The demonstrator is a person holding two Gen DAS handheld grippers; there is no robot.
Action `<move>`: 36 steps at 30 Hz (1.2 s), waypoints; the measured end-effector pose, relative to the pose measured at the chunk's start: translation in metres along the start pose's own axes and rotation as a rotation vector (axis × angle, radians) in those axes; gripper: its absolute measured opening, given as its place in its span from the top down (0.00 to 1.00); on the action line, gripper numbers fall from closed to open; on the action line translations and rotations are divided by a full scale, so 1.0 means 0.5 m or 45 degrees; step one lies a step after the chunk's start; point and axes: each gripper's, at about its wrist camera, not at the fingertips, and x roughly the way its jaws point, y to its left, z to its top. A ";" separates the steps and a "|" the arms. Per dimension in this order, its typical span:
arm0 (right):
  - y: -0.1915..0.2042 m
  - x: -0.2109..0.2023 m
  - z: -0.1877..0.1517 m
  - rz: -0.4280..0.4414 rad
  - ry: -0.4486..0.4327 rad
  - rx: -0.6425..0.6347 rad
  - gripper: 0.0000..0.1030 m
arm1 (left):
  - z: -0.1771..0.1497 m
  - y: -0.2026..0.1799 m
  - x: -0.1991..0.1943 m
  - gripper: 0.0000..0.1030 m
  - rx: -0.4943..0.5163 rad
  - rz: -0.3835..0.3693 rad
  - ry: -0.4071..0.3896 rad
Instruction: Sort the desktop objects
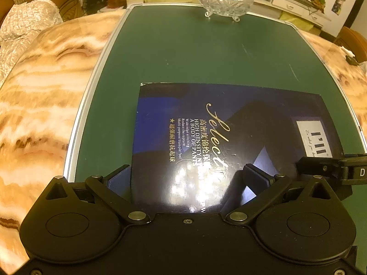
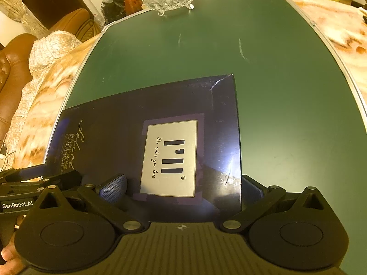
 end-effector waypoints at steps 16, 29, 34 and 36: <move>0.018 -0.036 0.002 -0.022 -0.011 -0.015 0.00 | 0.002 -0.004 -0.039 0.00 0.002 -0.004 -0.023; 0.054 -0.125 -0.016 -0.019 -0.057 -0.036 0.00 | -0.010 -0.010 -0.136 0.00 0.012 -0.002 -0.078; 0.067 -0.154 -0.041 -0.015 -0.056 -0.047 0.00 | -0.035 -0.010 -0.172 0.00 0.013 0.002 -0.083; 0.072 -0.166 -0.050 -0.015 -0.055 -0.050 0.00 | -0.046 -0.010 -0.187 0.00 0.012 0.003 -0.083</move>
